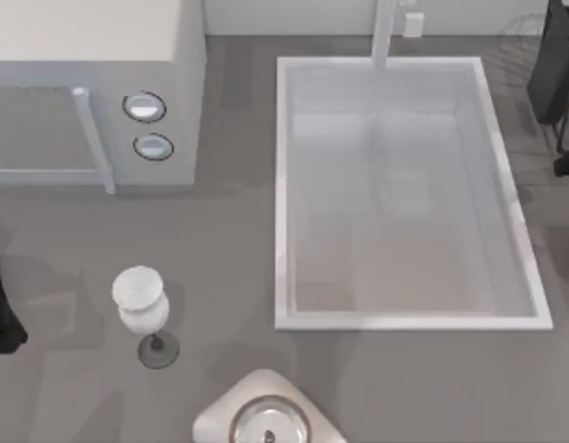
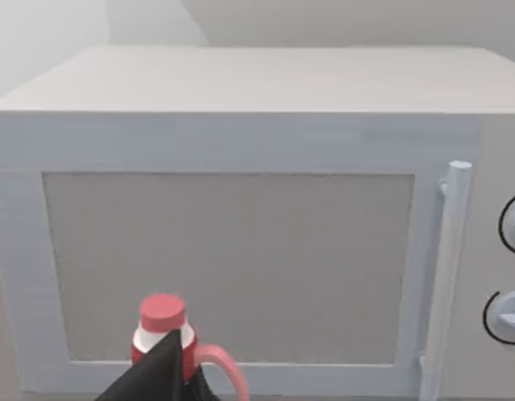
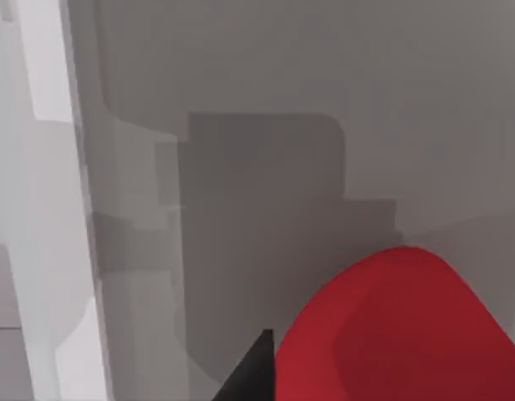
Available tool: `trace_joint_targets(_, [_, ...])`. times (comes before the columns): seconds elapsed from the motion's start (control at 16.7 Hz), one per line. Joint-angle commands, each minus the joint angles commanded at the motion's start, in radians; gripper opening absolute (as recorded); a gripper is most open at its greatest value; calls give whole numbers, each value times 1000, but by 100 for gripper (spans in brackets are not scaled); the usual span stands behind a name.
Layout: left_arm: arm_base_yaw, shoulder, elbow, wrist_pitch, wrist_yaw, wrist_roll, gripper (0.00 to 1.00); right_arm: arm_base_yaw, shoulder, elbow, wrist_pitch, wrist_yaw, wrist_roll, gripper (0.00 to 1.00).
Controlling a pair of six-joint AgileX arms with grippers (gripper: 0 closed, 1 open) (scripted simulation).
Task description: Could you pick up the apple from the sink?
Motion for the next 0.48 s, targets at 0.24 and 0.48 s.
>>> trace_joint_targets(0.24, [0, 0, 0, 0, 0, 0, 100, 0, 0, 0, 0, 0, 0, 100])
trace_joint_targets(0.48, [0, 0, 0, 0, 0, 0, 100, 0, 0, 0, 0, 0, 0, 100])
